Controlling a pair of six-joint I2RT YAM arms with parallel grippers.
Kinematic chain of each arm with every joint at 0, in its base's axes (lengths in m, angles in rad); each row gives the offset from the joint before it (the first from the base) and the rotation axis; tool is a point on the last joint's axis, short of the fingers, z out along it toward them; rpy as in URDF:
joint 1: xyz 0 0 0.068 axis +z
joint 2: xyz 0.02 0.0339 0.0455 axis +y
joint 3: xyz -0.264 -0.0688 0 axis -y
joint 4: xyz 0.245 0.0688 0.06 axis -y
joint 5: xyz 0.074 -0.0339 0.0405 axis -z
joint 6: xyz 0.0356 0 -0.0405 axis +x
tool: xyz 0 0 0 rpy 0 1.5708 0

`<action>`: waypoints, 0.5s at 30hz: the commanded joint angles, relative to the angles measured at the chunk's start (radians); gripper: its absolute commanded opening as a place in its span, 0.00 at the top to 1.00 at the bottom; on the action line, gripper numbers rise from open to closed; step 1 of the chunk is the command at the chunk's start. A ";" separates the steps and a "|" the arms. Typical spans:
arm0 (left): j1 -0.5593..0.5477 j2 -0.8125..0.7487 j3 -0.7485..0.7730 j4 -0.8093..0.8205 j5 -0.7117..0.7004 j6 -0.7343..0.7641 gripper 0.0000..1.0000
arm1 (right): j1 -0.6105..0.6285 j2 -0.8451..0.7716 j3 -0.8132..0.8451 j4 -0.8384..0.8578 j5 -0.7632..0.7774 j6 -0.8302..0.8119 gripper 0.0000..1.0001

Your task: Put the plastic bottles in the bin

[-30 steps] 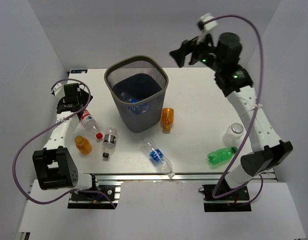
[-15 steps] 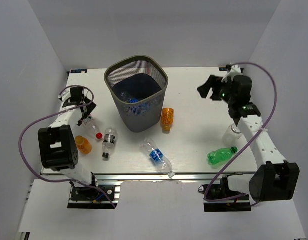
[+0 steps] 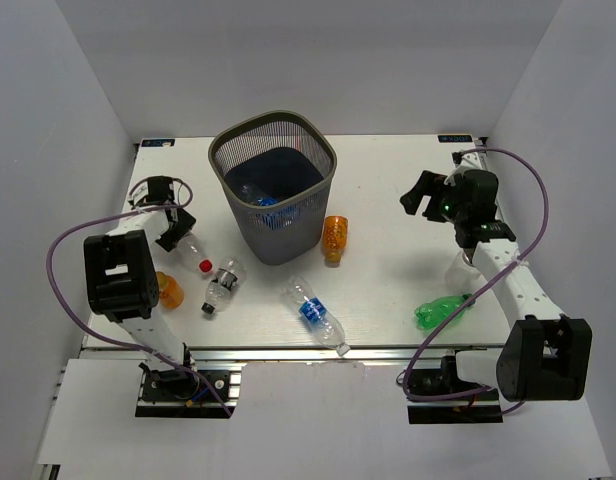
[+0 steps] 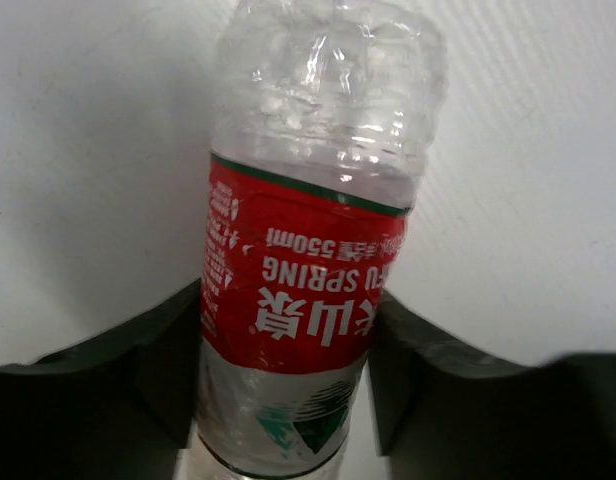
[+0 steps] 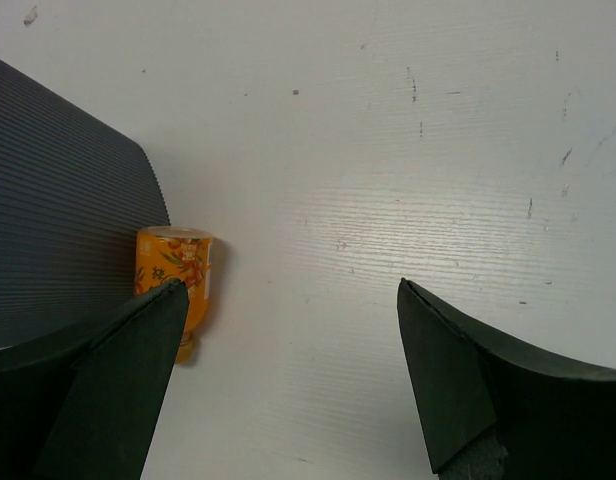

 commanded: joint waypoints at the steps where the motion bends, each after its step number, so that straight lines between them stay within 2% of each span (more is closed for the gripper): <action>1: 0.006 -0.075 0.057 -0.002 0.009 0.009 0.39 | -0.010 -0.027 -0.014 0.047 0.002 -0.005 0.11; 4: 0.006 -0.115 0.083 -0.010 0.004 0.004 0.48 | -0.019 -0.047 -0.029 0.047 0.011 -0.008 0.11; 8: 0.006 -0.181 0.148 0.000 0.033 0.004 0.49 | -0.030 -0.062 -0.078 0.121 -0.001 -0.005 0.11; 10: 0.006 -0.199 0.234 -0.013 0.046 0.024 0.52 | -0.036 -0.059 -0.083 0.132 -0.018 -0.004 0.11; 12: 0.006 -0.233 0.316 0.007 0.082 0.082 0.57 | -0.039 -0.059 -0.080 0.136 -0.030 -0.008 0.11; 15: 0.000 -0.294 0.392 0.088 0.148 0.164 0.58 | -0.041 -0.062 -0.080 0.139 -0.030 -0.007 0.11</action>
